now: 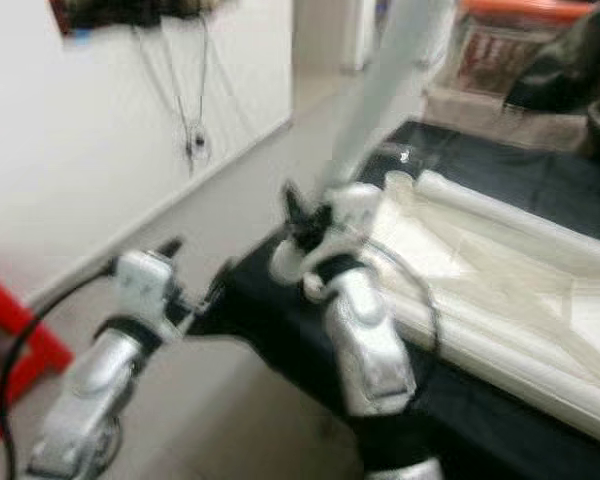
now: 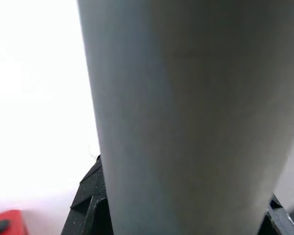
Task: Building children table
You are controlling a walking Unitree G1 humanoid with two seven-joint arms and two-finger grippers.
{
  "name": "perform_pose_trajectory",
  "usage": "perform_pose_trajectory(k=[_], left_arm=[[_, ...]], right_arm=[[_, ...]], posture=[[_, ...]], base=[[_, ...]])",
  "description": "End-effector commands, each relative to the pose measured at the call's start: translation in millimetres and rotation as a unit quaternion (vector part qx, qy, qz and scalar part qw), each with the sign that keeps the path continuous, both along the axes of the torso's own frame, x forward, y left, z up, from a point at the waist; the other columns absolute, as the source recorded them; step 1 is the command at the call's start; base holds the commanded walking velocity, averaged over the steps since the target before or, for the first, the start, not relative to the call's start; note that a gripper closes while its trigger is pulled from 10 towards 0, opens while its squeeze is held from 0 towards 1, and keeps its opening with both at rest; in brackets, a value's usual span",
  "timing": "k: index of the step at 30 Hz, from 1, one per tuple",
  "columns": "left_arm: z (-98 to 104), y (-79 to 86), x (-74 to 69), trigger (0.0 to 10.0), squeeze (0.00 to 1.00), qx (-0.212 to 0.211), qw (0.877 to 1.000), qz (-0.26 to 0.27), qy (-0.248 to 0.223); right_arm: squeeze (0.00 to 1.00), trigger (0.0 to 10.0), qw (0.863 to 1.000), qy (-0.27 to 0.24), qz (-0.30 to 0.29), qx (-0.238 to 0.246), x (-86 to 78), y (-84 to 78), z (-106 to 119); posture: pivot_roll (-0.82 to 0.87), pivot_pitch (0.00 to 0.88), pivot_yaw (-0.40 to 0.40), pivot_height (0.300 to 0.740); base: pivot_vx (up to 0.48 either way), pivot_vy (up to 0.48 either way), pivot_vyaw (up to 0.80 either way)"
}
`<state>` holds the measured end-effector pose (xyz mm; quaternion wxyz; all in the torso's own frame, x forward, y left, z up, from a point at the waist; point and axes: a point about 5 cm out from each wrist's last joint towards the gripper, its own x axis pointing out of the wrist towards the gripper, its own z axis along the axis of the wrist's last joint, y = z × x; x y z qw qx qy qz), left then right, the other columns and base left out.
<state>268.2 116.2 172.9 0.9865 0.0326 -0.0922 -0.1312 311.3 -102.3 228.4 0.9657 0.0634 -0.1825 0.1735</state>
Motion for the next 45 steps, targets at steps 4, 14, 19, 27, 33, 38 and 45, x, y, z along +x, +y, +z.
perform_pose_trajectory(k=[4,14,19,27,33,38,45], left_arm=[[11,0.2,2.8,10.0,0.0,-0.001,1.0,0.019,-0.012],[16,1.7,6.6,10.0,0.0,-0.003,0.999,0.033,-0.017],[16,1.8,6.9,10.0,0.0,-0.004,0.999,0.036,-0.015],[27,13.6,14.3,10.0,0.0,0.002,0.998,0.053,-0.026],[32,17.0,10.6,10.0,0.0,-0.007,0.998,0.054,-0.023],[28,4.2,-0.1,10.0,0.0,-0.01,1.0,0.023,-0.009],[31,-7.5,-10.0,10.0,0.0,-0.01,1.0,-0.006,-0.005]], right_arm=[[0.0,10.0,1.0,0.006,-0.018,0.009,3.2,-6.7,-1],[0.0,10.0,1.0,0.006,-0.023,0.009,3.6,-7.2,-1],[0.0,10.0,0.999,0.018,-0.04,0.012,5.9,-11.2,-4],[0.0,10.0,1.0,-0.001,-0.028,0.0,25.6,-8.7,14],[0.0,10.0,1.0,-0.024,0.005,-0.016,43.5,-15.5,33],[0.0,10.0,0.998,-0.034,-0.019,-0.042,68.8,-42.1,56],[0.0,10.0,0.997,-0.031,-0.016,-0.063,85.0,-59.0,72]], posture=[[0.01,0.023,-0.037,0.74],[0.01,0.04,-0.037,0.74],[0.01,0.048,-0.036,0.74],[0.02,0.116,-0.046,0.74],[0.03,0.178,-0.048,0.74],[0.03,0.235,-0.051,0.74],[0.04,0.295,-0.062,0.74]], base=[[0.0,0.0,0.0],[0.0,0.0,0.0],[0.0,0.0,-0.32],[0.0,0.0,-0.1],[0.0,0.0,0.0],[0.0,0.0,0.0],[0.0,0.0,0.0]])
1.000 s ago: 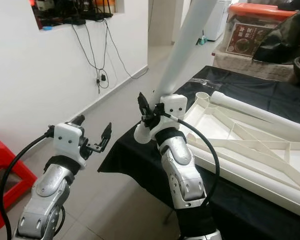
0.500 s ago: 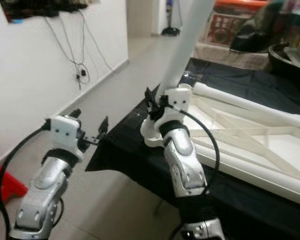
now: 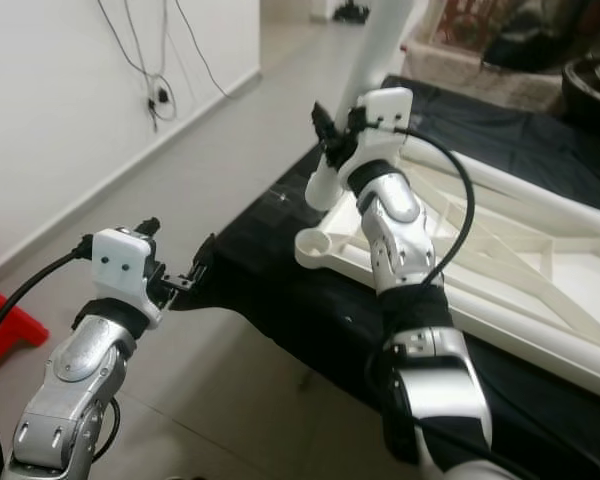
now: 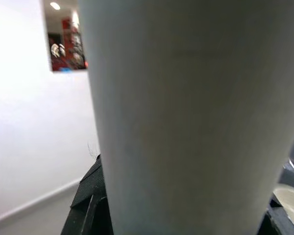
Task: Building children table
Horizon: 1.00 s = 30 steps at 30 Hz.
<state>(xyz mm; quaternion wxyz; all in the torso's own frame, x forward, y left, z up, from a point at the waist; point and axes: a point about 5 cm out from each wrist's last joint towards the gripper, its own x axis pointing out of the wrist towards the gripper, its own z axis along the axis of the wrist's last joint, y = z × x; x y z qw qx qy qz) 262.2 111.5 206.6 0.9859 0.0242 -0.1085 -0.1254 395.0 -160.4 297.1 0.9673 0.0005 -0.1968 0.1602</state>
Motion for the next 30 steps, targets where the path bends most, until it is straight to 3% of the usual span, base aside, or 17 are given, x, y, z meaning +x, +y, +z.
perform_pose_trajectory(k=[1,6,7,14,30], left_arm=[[-2,-3.4,-5.4,10.0,0.0,0.007,1.0,-0.013,0.009],[-3,-1.7,-8.2,10.0,0.0,0.013,1.0,-0.015,0.014],[-4,-0.5,-10.0,10.0,0.0,0.011,1.0,-0.013,0.021],[-5,-0.6,-12.3,10.0,0.0,0.012,1.0,-0.012,0.026],[-7,1.0,-16.1,10.0,0.0,0.016,0.999,-0.006,0.029]], right_arm=[[0.0,10.0,1.0,-0.007,0.015,-0.01,2.8,-3.2,6],[0.0,10.0,0.998,-0.004,0.066,-0.004,2.3,-6.2,10],[0.0,10.0,0.994,0.003,0.107,-0.01,3.3,-8.2,10],[0.0,10.0,0.981,0.01,0.195,-0.019,0.3,-10.8,10],[0.0,10.0,0.957,0.044,0.275,-0.078,-2.5,-16.1,-4]], posture=[[0.04,0.299,-0.061,0.74],[0.05,0.301,-0.062,0.74],[0.05,0.301,-0.062,0.74],[0.06,0.275,-0.063,0.74],[0.06,0.219,-0.065,0.74]], base=[[0.0,0.0,0.0],[0.0,0.0,0.0],[0.0,0.0,0.0],[0.0,0.0,0.0],[0.0,0.0,0.0]])
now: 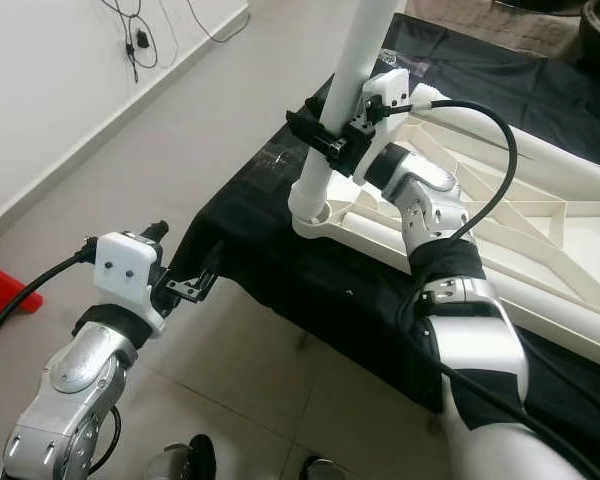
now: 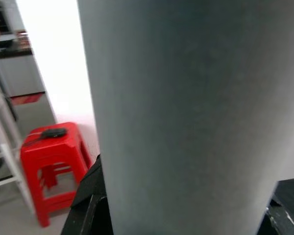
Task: Building children table
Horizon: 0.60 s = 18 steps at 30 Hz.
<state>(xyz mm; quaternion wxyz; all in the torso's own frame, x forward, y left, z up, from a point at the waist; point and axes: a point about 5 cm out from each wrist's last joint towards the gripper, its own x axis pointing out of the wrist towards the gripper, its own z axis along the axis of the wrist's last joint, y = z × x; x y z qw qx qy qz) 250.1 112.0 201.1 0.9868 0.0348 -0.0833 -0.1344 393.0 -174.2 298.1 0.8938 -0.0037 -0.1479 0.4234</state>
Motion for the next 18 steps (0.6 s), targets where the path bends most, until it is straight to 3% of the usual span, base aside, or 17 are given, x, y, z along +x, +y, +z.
perform_pose_trajectory(k=[1,11,16,18], left_arm=[[-2,0.7,-4.3,10.0,0.0,0.002,1.0,0.002,0.006],[-2,0.1,-5.1,10.0,0.0,0.004,1.0,0.003,0.005],[-2,-0.4,-6.2,10.0,0.0,0.003,1.0,0.003,0.006],[-1,-1.5,-7.1,10.0,0.0,0.001,1.0,0.002,0.005]], right_arm=[[0.0,10.0,1.0,0.012,0.015,-0.023,-0.9,-2.5,-7],[0.0,10.0,0.996,0.022,0.055,-0.059,-0.9,5.7,-15],[0.0,10.0,0.997,0.014,0.035,-0.06,2.3,8.0,-10],[0.0,10.0,0.999,0.009,0.002,-0.049,6.0,6.4,-5]], posture=[[0.06,0.214,-0.066,0.74],[0.06,0.22,-0.072,0.74],[0.06,0.232,-0.077,0.74],[0.06,0.235,-0.076,0.74]], base=[[0.0,0.0,0.0],[0.0,0.0,0.0],[0.0,0.0,0.0],[0.0,0.0,0.0]])
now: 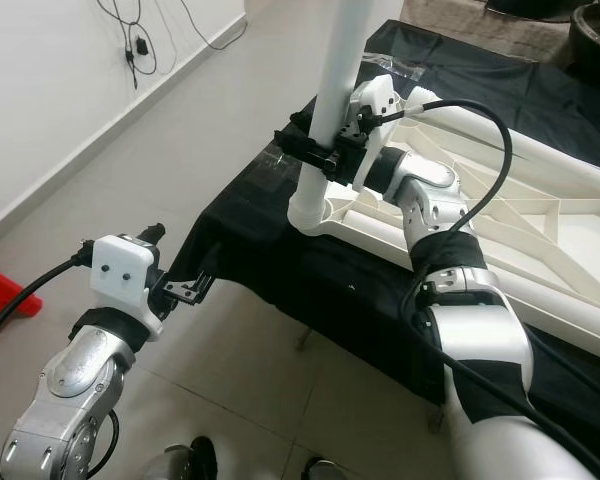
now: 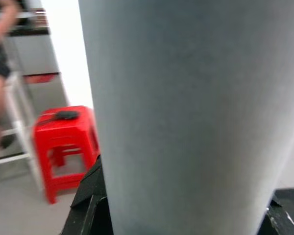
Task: Building children table
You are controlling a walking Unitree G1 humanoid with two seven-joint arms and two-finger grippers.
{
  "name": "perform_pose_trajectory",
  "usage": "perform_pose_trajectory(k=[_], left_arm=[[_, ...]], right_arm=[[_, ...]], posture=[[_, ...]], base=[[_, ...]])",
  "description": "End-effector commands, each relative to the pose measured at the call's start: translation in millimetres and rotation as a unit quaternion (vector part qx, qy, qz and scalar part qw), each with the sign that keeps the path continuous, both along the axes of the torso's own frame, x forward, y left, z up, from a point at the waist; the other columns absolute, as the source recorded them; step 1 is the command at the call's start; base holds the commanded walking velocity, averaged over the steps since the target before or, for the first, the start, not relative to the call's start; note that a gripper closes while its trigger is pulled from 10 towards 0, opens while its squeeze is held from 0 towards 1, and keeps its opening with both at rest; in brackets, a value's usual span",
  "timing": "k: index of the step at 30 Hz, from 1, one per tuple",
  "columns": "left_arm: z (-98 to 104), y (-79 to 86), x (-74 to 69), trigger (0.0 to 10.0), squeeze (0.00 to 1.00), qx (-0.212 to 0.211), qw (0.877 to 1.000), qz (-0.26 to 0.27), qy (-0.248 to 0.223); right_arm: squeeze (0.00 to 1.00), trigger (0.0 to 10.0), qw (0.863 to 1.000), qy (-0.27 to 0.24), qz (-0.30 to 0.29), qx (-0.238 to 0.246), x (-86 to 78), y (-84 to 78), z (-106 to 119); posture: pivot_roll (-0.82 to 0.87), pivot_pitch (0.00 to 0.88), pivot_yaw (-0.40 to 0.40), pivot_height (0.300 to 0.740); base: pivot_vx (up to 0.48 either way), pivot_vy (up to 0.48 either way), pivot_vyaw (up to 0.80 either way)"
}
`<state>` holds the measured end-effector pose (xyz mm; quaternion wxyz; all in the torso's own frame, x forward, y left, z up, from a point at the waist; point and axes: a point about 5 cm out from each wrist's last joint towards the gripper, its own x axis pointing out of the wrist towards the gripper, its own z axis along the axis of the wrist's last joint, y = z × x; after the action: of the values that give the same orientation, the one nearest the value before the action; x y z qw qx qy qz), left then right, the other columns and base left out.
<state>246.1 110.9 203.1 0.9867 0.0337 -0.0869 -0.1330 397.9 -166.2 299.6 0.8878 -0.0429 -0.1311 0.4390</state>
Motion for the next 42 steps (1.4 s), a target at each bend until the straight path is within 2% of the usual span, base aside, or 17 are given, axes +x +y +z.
perform_pose_trajectory(k=[1,4,7,17,22,42], left_arm=[[-2,-1.2,-3.4,10.0,0.0,0.002,1.0,0.0,0.008],[-1,-2.9,-3.4,10.0,0.0,0.0,1.0,0.0,0.007],[-2,-3.0,-3.6,10.0,0.0,0.0,1.0,0.0,0.008],[-3,-2.5,-4.1,10.0,0.0,0.004,1.0,0.002,0.009],[-2,-2.9,-3.7,10.0,0.0,0.003,1.0,0.001,0.01],[-3,-5.0,-5.8,10.0,0.0,0.004,1.0,-0.001,0.014]], right_arm=[[0.0,10.0,1.0,0.005,-0.027,0.001,3.0,-2.9,-3],[0.0,10.0,0.998,-0.003,-0.058,0.018,5.7,-7.0,5],[0.0,10.0,0.998,-0.006,-0.062,0.02,5.9,-7.9,7],[0.0,10.0,1.0,0.021,0.003,-0.011,1.4,-6.9,-4],[0.0,10.0,0.999,0.03,0.013,-0.02,1.0,-5.5,-9],[0.0,10.0,0.999,0.011,-0.031,-0.033,4.8,-7.7,-3]], posture=[[0.06,0.236,-0.079,0.74],[0.06,0.241,-0.085,0.74],[0.06,0.241,-0.085,0.74],[0.06,0.246,-0.082,0.74],[0.06,0.251,-0.078,0.74],[0.06,0.261,-0.08,0.74]], base=[[0.0,0.0,0.0],[0.0,0.0,0.0],[0.0,0.0,0.0],[0.0,0.0,0.0],[0.0,0.0,0.0],[0.0,0.0,0.0]])
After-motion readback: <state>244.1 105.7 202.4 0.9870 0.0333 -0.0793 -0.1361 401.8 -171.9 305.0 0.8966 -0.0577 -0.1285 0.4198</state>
